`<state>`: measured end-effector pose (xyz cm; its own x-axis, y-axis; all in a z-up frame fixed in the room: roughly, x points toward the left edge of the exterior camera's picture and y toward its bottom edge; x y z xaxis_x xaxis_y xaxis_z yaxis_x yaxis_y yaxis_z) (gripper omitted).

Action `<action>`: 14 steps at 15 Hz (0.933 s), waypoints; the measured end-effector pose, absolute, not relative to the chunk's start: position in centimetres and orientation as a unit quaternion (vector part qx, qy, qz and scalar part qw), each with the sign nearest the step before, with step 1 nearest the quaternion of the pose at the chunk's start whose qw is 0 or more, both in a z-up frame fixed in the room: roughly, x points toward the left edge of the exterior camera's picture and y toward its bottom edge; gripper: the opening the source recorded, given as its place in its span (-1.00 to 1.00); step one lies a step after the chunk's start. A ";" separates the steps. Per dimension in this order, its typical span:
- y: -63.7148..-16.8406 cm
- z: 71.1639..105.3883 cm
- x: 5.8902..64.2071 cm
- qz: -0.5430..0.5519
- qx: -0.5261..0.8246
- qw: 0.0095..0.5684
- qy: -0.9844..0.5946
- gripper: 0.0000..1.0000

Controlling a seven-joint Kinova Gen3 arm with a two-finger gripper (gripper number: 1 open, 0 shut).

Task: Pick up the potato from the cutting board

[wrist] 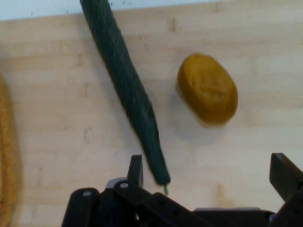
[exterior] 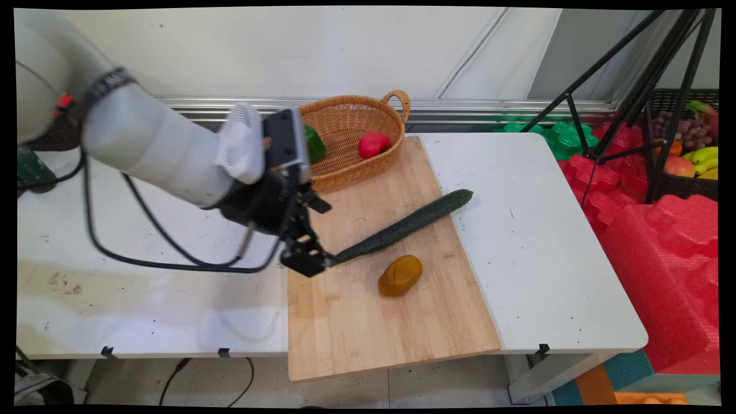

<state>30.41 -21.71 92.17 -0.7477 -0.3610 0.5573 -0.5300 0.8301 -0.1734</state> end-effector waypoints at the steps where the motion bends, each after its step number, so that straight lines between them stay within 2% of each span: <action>1: -22.0 91.7 29.7 0.160 0.244 0.261 -0.920 1.00; 14: -26.4 84.9 21.9 0.135 0.267 0.253 -0.920 1.00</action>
<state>21.91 -26.38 84.93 -0.7287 -0.4235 0.5382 -0.5599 0.8210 -0.1120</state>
